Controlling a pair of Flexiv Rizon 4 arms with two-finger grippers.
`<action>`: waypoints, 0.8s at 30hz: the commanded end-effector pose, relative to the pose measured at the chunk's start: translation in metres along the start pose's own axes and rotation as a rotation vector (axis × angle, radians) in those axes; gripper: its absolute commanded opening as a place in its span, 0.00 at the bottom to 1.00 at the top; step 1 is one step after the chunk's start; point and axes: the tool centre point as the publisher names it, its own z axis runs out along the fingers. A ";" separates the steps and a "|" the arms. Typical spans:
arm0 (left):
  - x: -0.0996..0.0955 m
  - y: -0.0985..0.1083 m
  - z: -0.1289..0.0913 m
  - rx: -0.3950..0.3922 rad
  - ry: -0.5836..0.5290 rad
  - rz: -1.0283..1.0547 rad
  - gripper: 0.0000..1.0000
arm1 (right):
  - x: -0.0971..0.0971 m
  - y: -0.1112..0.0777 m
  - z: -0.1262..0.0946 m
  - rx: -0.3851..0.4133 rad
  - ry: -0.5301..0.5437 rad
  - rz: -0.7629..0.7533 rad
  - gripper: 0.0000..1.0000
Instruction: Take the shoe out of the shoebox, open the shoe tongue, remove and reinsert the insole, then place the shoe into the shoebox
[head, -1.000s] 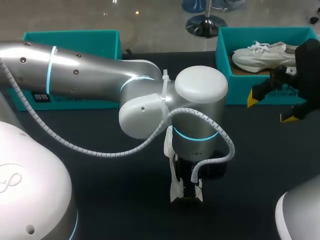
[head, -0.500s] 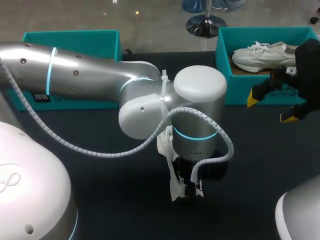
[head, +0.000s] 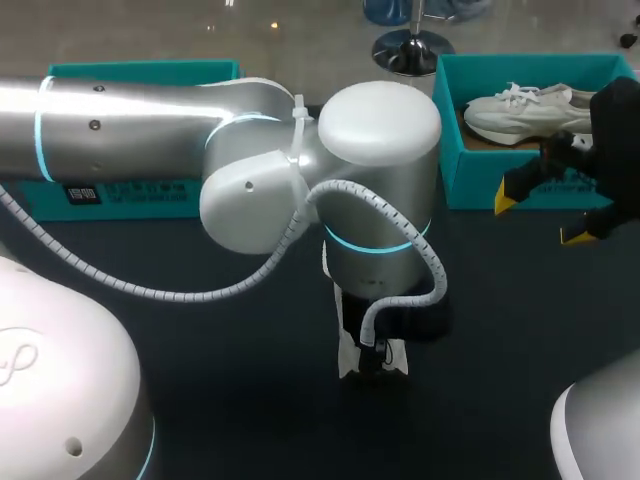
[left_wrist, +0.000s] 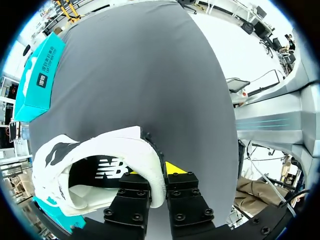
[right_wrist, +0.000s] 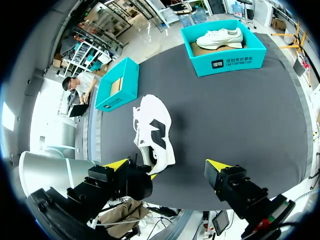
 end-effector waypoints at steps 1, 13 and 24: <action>-0.003 0.014 -0.034 0.014 -0.003 0.019 0.00 | 0.003 0.004 0.000 0.008 -0.005 0.001 1.00; -0.017 0.009 -0.054 -0.034 -0.017 0.078 0.00 | 0.003 0.004 0.000 0.008 -0.005 0.001 1.00; -0.017 0.009 -0.054 -0.034 -0.017 0.078 0.00 | 0.003 0.004 0.000 0.008 -0.005 0.001 1.00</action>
